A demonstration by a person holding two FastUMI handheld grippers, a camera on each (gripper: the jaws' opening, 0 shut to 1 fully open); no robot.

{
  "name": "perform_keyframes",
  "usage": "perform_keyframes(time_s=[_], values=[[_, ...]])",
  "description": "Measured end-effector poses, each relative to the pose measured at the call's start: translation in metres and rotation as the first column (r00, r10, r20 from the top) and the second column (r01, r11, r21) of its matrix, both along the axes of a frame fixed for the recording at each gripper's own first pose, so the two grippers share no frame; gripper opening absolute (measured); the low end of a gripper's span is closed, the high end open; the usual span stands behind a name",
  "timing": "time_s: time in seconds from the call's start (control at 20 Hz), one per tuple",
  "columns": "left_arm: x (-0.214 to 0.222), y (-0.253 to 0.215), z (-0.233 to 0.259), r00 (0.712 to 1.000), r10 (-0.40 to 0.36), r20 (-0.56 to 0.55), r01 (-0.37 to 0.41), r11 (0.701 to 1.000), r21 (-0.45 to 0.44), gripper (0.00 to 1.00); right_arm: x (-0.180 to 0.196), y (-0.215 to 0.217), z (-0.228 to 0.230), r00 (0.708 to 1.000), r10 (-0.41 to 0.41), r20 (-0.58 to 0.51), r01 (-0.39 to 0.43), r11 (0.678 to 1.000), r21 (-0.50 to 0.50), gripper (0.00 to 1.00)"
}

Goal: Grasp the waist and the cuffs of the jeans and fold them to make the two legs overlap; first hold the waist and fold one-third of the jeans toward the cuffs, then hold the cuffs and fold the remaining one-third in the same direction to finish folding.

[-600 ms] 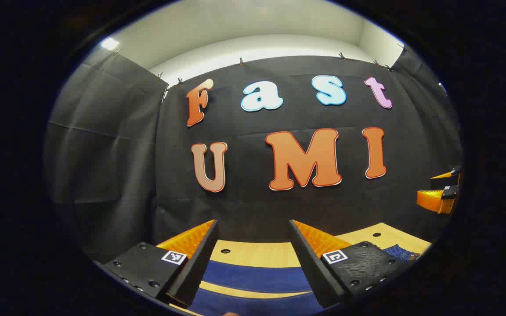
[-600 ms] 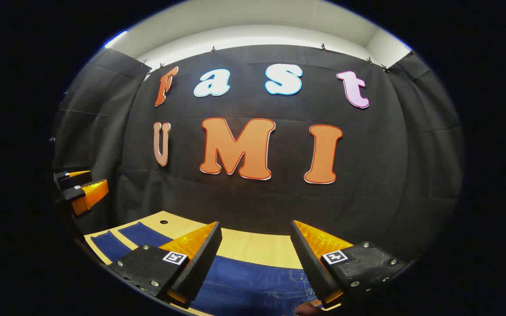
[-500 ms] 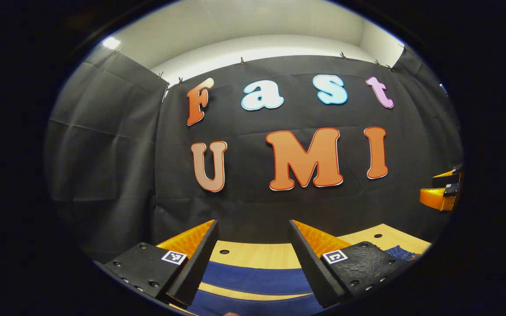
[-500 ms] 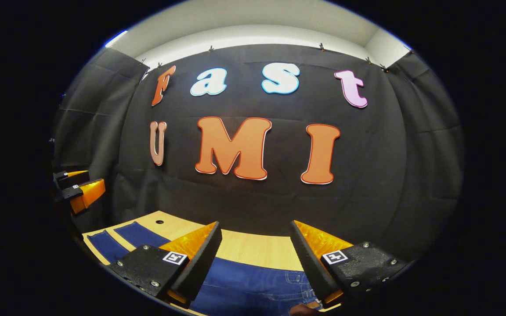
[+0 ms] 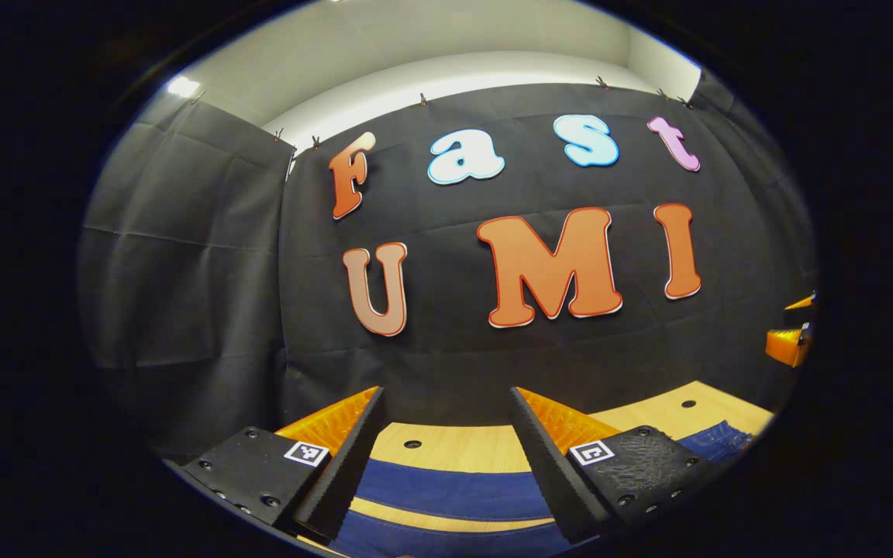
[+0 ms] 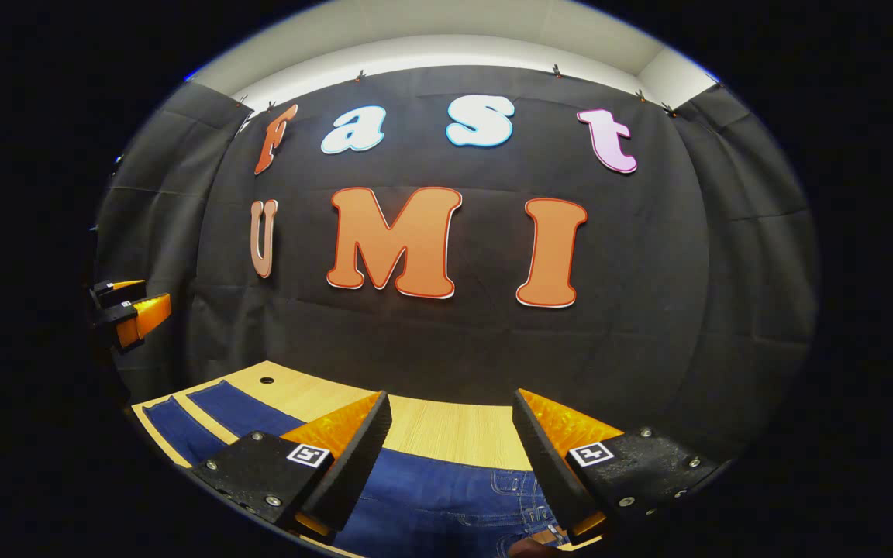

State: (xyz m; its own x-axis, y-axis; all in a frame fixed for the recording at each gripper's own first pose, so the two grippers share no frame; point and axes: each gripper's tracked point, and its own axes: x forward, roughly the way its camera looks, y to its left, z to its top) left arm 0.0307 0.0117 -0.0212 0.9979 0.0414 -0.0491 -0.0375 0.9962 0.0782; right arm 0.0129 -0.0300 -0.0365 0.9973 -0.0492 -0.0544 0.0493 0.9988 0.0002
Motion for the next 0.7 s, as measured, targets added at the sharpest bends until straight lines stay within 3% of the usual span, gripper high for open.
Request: perform_keyframes(time_s=[0.35,0.7], values=[[0.007,0.042,-0.027,0.999,0.004,-0.038,-0.004,1.0,-0.013,1.0,0.0,-0.005,-0.022,0.994,-0.083,-0.067,0.083,0.997,-0.002,0.97],[0.026,0.118,-0.088,0.985,0.025,-0.17,-0.034,0.998,-0.05,1.0,-0.01,-0.024,-0.065,0.954,-0.203,-0.22,0.222,0.973,0.065,0.97]])
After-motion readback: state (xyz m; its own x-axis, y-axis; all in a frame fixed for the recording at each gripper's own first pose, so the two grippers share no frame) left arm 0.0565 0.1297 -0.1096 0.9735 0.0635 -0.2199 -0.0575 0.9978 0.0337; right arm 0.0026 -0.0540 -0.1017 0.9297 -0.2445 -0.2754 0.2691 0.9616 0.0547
